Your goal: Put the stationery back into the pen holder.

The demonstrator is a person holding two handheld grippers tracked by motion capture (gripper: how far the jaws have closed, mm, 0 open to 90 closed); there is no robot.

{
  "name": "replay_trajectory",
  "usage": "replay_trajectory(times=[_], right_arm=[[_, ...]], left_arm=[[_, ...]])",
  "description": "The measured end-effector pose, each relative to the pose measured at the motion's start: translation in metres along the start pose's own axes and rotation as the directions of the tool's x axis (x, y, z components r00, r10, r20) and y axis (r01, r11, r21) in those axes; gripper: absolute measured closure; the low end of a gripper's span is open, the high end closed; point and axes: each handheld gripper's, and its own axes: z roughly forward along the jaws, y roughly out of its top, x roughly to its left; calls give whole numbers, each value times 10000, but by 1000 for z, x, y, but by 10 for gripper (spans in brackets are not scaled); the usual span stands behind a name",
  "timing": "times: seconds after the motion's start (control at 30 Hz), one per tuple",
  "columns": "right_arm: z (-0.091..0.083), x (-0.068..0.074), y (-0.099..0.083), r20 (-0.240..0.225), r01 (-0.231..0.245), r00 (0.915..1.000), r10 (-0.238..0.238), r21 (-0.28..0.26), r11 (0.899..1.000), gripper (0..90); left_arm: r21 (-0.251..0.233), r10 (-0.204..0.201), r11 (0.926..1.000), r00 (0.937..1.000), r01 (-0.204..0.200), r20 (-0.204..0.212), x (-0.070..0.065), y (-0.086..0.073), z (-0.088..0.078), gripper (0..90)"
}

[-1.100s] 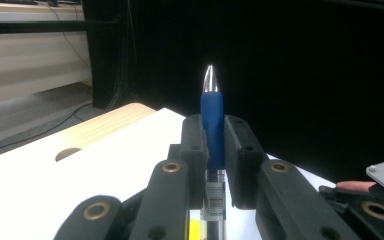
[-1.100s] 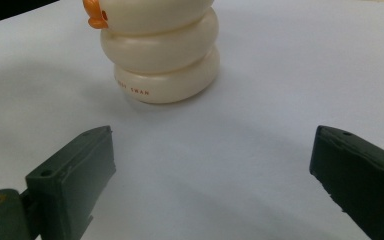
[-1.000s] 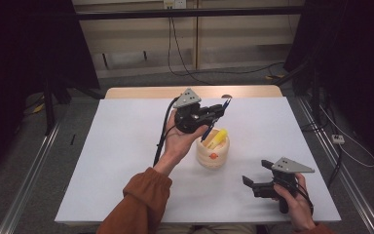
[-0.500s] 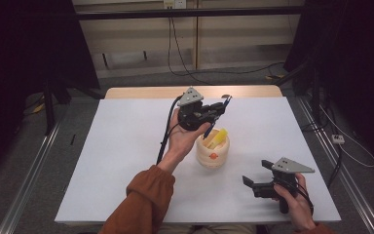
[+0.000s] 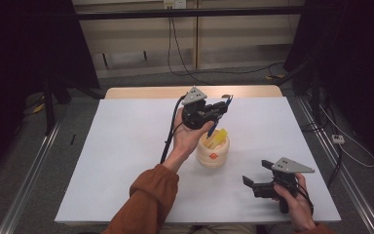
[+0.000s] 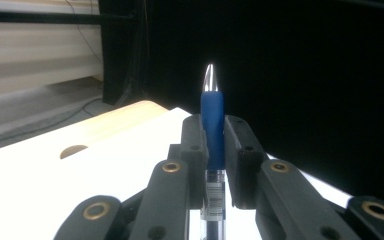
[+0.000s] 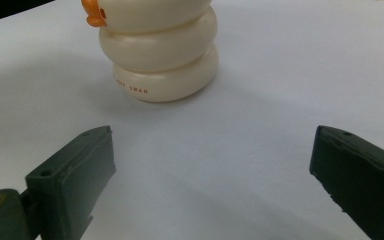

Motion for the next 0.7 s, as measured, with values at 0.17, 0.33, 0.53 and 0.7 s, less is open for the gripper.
replay_trajectory(times=[0.17, 0.33, 0.53, 0.7], right_arm=[[-1, 0, 0, 7, -25, 10000, 25, -8, 10000, 41], [-1, 0, 0, -17, -18, 10000, 18, -3, 10000, 41], [-1, 0, 0, -23, -13, 10000, 13, -11, 10000, 41], [0, -1, 0, -10, -21, 10000, 21, 7, 10000, 41]], left_arm=[[129, 93, 9999, 9999, -92, -73, 2, -4, 7, 802], [278, 172, 9995, 9997, -167, -145, 3, -9, 11, 802], [303, 207, 9993, 9996, -200, -199, 5, -12, 11, 802], [337, 152, 9993, 9997, -146, -181, 8, -16, 9, 802]])
